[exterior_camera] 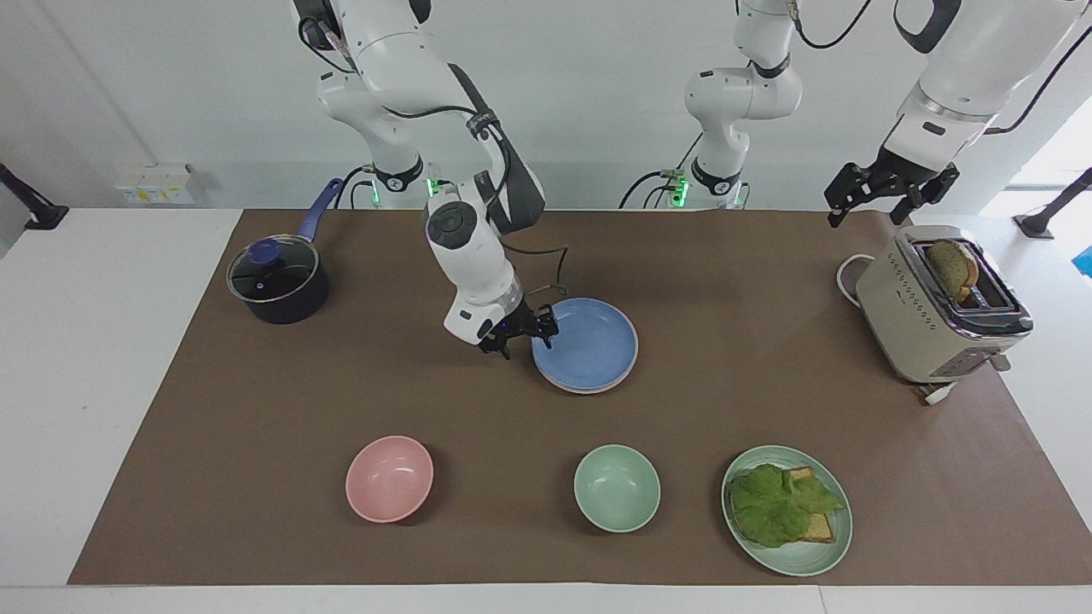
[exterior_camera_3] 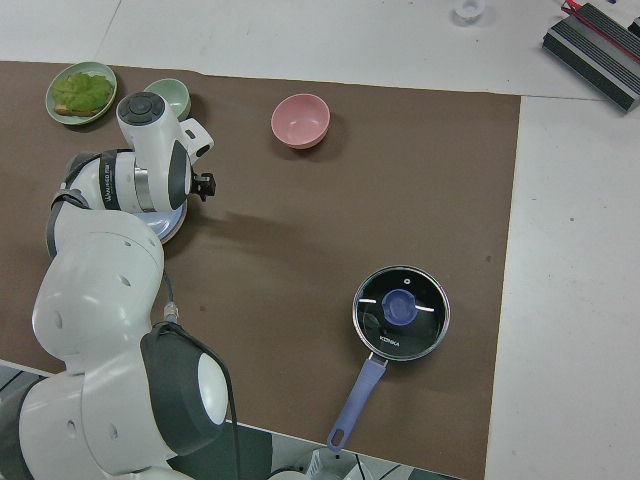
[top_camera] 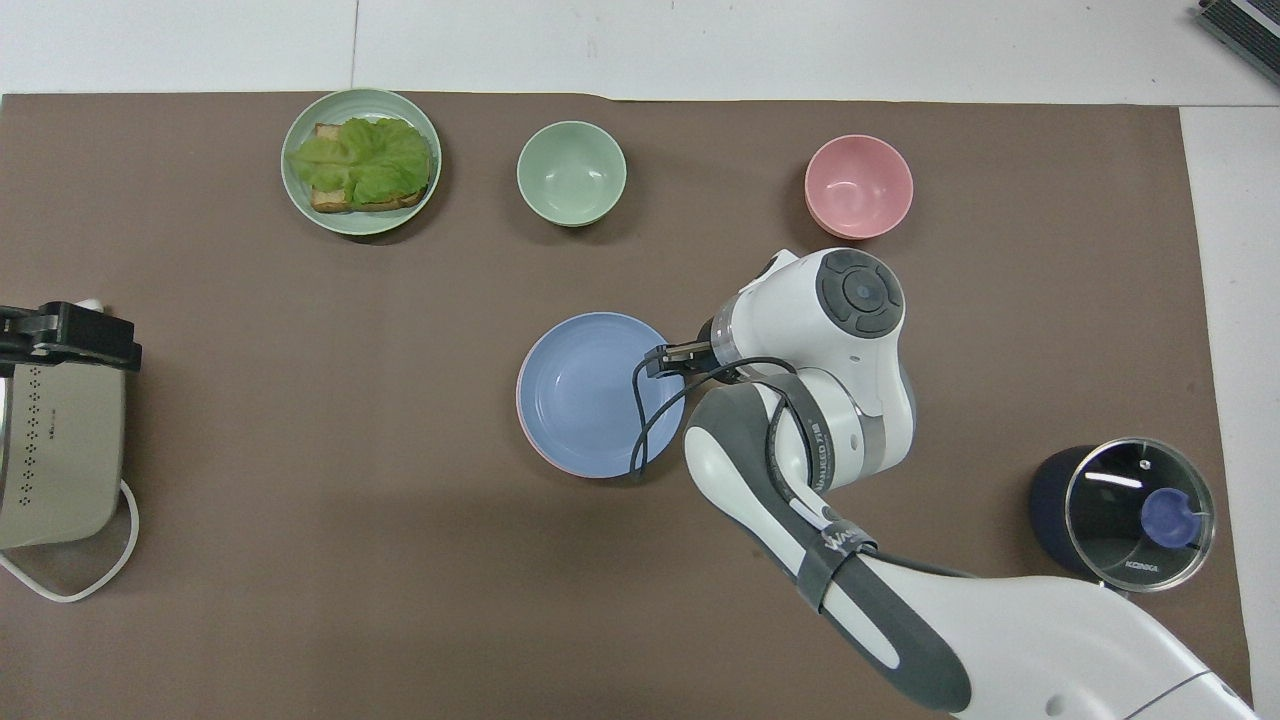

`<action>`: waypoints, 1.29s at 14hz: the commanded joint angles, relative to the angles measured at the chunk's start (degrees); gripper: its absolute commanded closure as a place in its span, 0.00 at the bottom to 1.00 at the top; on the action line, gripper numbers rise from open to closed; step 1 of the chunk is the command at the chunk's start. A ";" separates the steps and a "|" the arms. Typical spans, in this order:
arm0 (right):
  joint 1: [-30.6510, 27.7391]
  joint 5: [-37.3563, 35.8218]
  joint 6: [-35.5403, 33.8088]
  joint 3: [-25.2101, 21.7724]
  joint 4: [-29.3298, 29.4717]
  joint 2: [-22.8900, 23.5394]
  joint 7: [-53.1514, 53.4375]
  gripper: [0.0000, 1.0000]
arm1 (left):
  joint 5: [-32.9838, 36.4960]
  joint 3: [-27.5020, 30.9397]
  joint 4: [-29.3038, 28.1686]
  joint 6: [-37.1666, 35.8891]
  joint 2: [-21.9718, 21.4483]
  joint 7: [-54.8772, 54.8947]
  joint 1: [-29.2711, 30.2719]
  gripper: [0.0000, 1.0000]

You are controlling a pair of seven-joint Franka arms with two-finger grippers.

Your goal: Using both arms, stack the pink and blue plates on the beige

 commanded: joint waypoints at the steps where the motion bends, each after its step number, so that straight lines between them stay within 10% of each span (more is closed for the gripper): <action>1: -4.13 -6.66 -2.55 0.32 -0.09 -4.16 -0.64 0.00 | 0.52 -0.32 -1.01 0.02 -1.01 -0.42 0.31 0.00; 7: -7.22 -15.46 -4.91 -0.64 1.49 -9.26 3.57 0.00 | 0.52 -0.32 -1.01 0.02 -1.01 -0.42 0.31 0.00; 18: -11.09 -14.60 -30.75 -0.55 14.67 -18.49 8.15 0.00 | 0.52 -0.32 -1.01 0.02 -1.01 -0.42 0.31 0.00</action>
